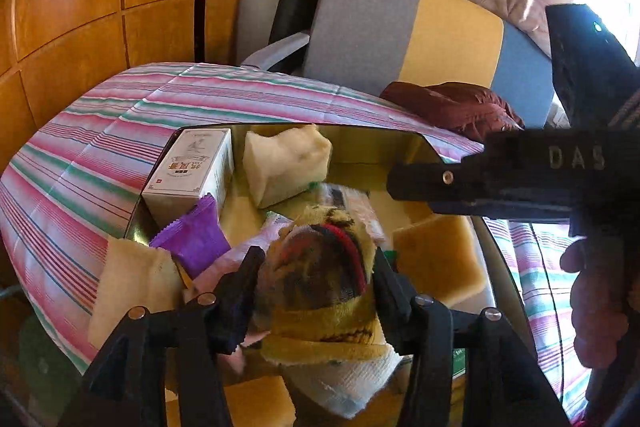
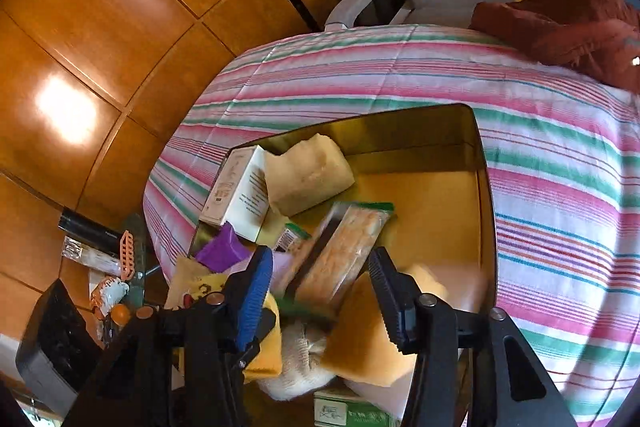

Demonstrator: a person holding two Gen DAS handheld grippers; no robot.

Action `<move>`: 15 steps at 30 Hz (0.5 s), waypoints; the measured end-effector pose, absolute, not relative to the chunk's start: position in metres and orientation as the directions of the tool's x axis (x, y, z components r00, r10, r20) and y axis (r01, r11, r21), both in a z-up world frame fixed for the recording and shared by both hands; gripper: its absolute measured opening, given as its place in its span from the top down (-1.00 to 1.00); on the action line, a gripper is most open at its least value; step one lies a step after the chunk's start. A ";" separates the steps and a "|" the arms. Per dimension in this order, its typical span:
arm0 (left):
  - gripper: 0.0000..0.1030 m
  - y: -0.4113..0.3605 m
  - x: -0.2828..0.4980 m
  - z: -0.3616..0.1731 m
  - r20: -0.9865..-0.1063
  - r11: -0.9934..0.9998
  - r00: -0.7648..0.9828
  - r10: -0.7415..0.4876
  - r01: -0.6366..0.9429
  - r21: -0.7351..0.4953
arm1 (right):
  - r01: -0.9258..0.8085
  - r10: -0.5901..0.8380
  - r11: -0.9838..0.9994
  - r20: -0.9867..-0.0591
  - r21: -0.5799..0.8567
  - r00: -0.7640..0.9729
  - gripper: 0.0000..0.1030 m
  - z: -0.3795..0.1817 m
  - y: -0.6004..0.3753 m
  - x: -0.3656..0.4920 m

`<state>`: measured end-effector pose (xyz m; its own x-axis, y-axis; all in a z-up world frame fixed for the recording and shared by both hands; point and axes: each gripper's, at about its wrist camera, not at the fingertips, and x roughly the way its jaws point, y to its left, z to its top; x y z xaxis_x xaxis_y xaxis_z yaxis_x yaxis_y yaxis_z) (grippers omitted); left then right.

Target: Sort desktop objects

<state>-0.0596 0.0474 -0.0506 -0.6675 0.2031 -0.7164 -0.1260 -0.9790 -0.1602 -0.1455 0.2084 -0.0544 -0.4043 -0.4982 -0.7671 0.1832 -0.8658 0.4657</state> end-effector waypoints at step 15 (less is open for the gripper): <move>-0.40 0.043 -0.045 -0.023 -0.689 -0.990 -0.712 0.136 -0.074 -0.119 | 0.168 -0.383 -0.922 -0.752 0.349 -0.537 -0.16 -0.035 0.223 -0.094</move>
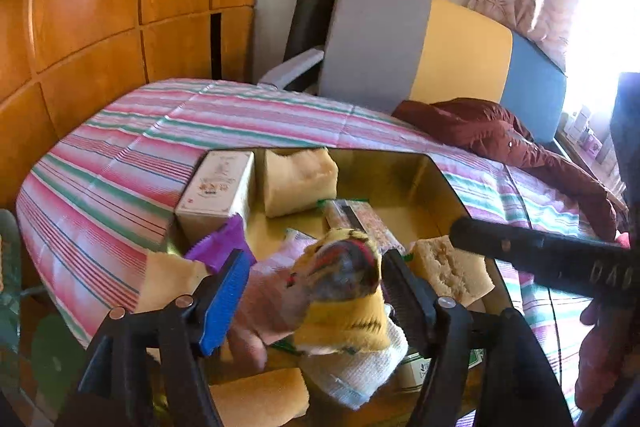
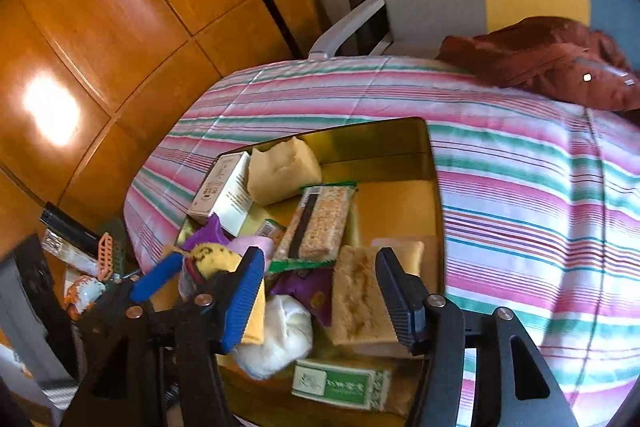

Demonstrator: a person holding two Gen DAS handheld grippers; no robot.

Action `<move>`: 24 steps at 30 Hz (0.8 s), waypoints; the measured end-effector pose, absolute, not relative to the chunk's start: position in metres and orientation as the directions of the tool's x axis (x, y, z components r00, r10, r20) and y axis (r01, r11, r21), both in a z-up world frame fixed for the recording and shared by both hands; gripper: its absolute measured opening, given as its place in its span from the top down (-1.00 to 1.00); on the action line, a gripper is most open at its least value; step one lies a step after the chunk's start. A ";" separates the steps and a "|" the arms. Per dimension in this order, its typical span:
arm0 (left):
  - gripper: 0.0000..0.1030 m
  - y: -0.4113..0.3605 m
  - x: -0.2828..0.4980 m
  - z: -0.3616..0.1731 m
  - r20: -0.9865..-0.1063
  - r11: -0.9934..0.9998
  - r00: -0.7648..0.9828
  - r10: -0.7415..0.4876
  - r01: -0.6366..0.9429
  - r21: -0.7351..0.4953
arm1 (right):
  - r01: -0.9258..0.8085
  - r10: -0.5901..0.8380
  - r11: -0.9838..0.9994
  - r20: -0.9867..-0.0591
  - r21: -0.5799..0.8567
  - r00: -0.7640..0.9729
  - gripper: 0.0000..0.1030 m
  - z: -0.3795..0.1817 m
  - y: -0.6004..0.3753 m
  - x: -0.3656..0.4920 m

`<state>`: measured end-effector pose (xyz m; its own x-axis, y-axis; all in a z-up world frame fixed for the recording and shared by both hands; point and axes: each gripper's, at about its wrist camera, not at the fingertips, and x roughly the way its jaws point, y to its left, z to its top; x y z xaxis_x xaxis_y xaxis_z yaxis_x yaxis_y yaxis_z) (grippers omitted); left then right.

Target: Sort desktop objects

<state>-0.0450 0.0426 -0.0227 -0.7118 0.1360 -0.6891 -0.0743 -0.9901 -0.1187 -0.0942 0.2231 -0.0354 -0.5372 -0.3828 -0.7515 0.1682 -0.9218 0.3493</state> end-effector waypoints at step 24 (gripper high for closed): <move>-0.61 0.027 0.004 0.026 -0.619 -0.995 -0.785 -0.037 0.084 -0.047 | 0.088 -0.182 -0.982 -0.732 0.166 -0.657 -0.58 -0.045 0.230 -0.013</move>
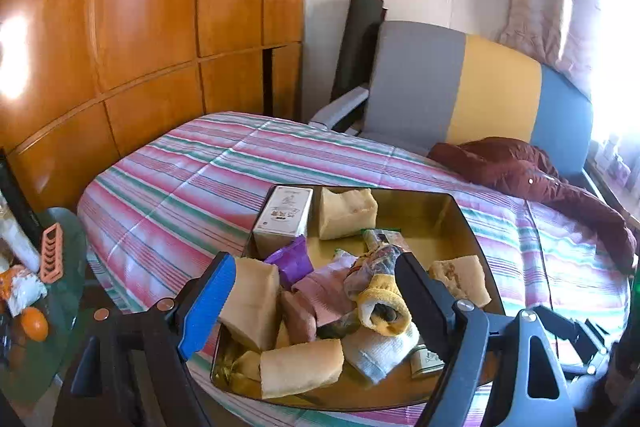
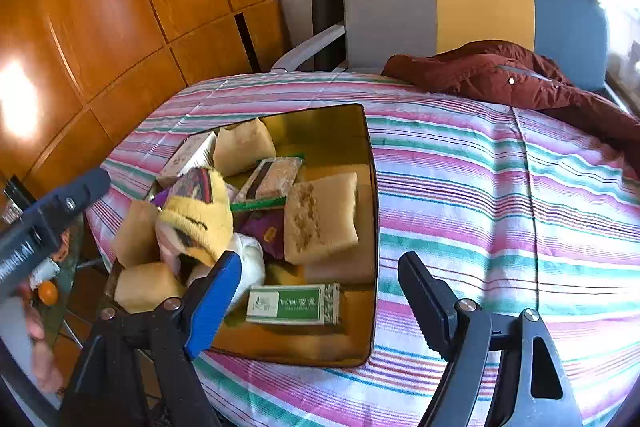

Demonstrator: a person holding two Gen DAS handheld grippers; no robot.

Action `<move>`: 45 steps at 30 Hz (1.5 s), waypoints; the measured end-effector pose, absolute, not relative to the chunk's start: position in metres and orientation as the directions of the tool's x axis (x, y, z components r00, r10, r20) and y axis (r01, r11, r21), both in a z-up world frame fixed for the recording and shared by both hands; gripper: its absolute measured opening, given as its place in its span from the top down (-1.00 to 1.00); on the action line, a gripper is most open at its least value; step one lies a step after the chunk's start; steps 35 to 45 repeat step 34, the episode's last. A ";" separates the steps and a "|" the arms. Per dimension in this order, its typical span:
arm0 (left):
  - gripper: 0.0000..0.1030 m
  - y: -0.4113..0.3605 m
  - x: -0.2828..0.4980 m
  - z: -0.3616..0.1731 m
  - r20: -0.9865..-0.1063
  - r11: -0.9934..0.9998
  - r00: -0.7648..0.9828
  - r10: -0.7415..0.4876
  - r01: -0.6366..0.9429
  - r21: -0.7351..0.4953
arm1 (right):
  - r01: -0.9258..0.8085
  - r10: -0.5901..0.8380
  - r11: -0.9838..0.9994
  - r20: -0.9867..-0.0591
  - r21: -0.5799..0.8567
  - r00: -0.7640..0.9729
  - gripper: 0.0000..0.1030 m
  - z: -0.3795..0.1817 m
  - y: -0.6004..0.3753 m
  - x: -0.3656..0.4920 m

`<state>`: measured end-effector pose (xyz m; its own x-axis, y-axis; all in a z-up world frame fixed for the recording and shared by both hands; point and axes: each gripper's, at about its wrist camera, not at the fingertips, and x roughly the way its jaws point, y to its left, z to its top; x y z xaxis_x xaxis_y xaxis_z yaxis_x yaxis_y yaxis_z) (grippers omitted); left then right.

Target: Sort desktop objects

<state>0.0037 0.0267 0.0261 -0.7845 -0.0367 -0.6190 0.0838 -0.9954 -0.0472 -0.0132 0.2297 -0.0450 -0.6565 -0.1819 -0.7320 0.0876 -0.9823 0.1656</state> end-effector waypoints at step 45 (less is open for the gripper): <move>-0.22 0.034 0.012 0.017 -0.627 -0.999 -0.778 -0.036 0.053 -0.010 | 0.087 -0.110 -0.994 -0.703 0.068 -0.703 -0.71 -0.046 0.215 0.007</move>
